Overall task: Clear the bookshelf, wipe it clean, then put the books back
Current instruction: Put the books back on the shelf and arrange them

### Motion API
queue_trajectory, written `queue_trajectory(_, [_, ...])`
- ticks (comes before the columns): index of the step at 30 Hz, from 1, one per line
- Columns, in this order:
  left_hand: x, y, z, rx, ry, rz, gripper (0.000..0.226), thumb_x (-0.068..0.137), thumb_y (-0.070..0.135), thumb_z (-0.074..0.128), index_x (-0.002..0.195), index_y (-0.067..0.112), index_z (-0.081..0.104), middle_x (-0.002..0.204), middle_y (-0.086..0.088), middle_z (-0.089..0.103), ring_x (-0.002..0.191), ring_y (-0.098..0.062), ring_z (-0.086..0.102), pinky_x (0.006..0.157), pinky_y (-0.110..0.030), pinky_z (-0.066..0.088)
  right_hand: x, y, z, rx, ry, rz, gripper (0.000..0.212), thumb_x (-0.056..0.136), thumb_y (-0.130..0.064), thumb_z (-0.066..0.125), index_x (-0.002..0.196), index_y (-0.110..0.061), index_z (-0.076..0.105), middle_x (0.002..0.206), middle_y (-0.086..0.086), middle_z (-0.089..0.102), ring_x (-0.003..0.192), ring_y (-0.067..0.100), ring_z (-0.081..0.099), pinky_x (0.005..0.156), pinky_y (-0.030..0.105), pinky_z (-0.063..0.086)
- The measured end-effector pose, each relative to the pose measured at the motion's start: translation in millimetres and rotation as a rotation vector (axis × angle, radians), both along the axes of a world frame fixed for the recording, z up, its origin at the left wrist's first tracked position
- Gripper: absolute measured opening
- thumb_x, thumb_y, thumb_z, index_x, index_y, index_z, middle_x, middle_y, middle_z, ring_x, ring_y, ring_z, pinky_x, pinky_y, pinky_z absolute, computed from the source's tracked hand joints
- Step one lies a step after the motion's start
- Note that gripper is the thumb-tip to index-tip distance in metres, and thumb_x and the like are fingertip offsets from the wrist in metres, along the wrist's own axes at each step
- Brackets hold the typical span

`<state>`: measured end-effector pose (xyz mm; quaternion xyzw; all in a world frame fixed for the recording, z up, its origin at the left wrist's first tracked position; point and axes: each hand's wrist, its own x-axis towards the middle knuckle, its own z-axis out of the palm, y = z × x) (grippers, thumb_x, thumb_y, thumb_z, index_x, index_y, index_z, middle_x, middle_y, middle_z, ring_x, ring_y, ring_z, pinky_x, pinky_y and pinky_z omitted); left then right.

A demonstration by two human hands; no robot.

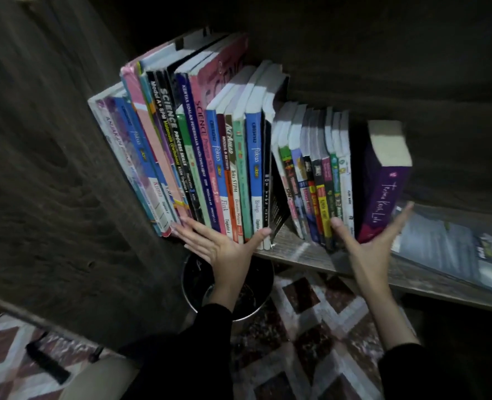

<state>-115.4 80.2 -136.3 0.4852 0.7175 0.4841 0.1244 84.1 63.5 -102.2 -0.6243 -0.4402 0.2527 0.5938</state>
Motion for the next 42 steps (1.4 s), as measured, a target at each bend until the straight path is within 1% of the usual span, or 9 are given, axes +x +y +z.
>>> queue_trajectory(3, [6.3, -4.9, 7.6, -0.046, -0.079, 0.022, 0.153, 0.042, 0.102, 0.03, 0.147, 0.001, -0.017, 0.154, -0.025, -0.022, 0.145, -0.038, -0.015, 0.113, -0.06, 0.004, 11.6, 0.2, 7.6, -0.079, -0.007, 0.113, 0.122, 0.06, -0.049, 0.08, 0.151, -0.037, -0.001, 0.158, -0.004, 0.018, 0.138, 0.017, 0.03, 0.114, 0.047, 0.024])
queue_trajectory(7, [17.7, -13.1, 16.1, -0.063, -0.188, -0.017, 0.15, 0.042, 0.101, 0.034, 0.147, 0.01, -0.023, 0.153, -0.021, -0.028, 0.144, -0.037, -0.016, 0.113, -0.058, 0.001, 22.7, -0.4, 13.6, -0.13, -0.021, 0.226, 0.118, 0.054, -0.061, 0.083, 0.148, -0.045, 0.012, 0.143, -0.012, 0.042, 0.125, 0.012, 0.048, 0.107, 0.042, 0.038])
queue_trajectory(14, [17.8, -15.5, 16.5, -0.063, -0.163, 0.012, 0.15, 0.042, 0.101, 0.033, 0.147, 0.009, -0.021, 0.154, -0.023, -0.022, 0.145, -0.039, -0.011, 0.114, -0.055, 0.004, 49.7, 17.8, 43.5, -0.281, -0.055, 0.44, 0.108, 0.069, -0.035, 0.078, 0.151, -0.034, 0.009, 0.147, -0.002, 0.038, 0.113, 0.005, 0.043, 0.098, 0.031, 0.032])
queue_trajectory(22, [25.4, -13.9, 11.6, 0.009, -0.067, 0.072, 0.143, 0.056, 0.094, 0.035, 0.146, -0.009, -0.007, 0.152, -0.035, -0.005, 0.143, -0.047, 0.003, 0.114, -0.051, 0.01, 36.2, 34.4, 45.2, -0.298, -0.064, 0.577, 0.121, 0.06, -0.034, 0.08, 0.152, -0.028, 0.001, 0.143, -0.005, 0.043, 0.114, 0.003, 0.048, 0.108, 0.04, 0.033])
queue_trajectory(28, [27.3, -15.4, 14.9, -0.078, -0.097, 0.072, 0.147, 0.052, 0.1, 0.024, 0.146, -0.008, -0.01, 0.152, -0.034, -0.009, 0.143, -0.046, 0.0, 0.114, -0.051, 0.01, 27.2, 36.4, 43.2, -0.329, -0.018, 0.579, 0.143, 0.048, -0.055, 0.088, 0.151, -0.034, -0.01, 0.15, 0.001, 0.036, 0.131, 0.014, 0.042, 0.113, 0.049, 0.029])
queue_trajectory(33, [26.2, -26.3, 39.3, -0.206, -0.225, 0.036, 0.134, 0.065, 0.064, 0.068, 0.148, 0.009, -0.021, 0.155, -0.025, -0.016, 0.146, -0.038, -0.004, 0.115, -0.057, 0.008, 30.3, 24.6, 40.3, -0.391, 0.027, 0.592, 0.144, 0.047, -0.046, 0.09, 0.149, -0.039, -0.012, 0.152, 0.003, 0.035, 0.134, 0.018, 0.041, 0.113, 0.049, 0.028])
queue_trajectory(38, [59.9, -49.5, 61.4, -0.237, -0.632, 0.195, 0.094, 0.081, 0.025, 0.075, 0.15, 0.015, 0.012, 0.152, -0.023, 0.012, 0.139, -0.04, 0.018, 0.11, -0.042, 0.022, 42.4, 17.3, 44.9, -0.395, -0.057, 0.464, 0.1, 0.076, -0.002, 0.075, 0.153, -0.024, 0.016, 0.133, 0.005, 0.053, 0.114, 0.015, 0.051, 0.093, 0.028, 0.043])
queue_trajectory(40, [90.8, -68.5, 65.2, -0.066, -0.541, 0.171, 0.06, 0.083, 0.01, 0.07, 0.132, 0.006, 0.037, 0.13, -0.019, 0.033, 0.12, -0.034, 0.036, 0.101, -0.04, 0.029, 53.0, 11.6, 48.3, -0.326, -0.115, 0.292, 0.066, 0.082, -0.001, 0.066, 0.14, -0.021, 0.043, 0.108, 0.004, 0.061, 0.09, 0.014, 0.059, 0.072, 0.021, 0.047])
queue_trajectory(42, [122.4, -87.1, 69.1, 0.123, -0.358, -0.125, 0.038, 0.085, 0.015, 0.064, 0.118, 0.011, 0.045, 0.115, -0.007, 0.037, 0.108, -0.023, 0.039, 0.096, -0.04, 0.035, 69.5, 5.1, 47.4, -0.293, -0.139, 0.143, 0.048, 0.085, -0.005, 0.062, 0.128, -0.025, 0.053, 0.099, 0.004, 0.06, 0.074, 0.013, 0.058, 0.063, 0.023, 0.045])
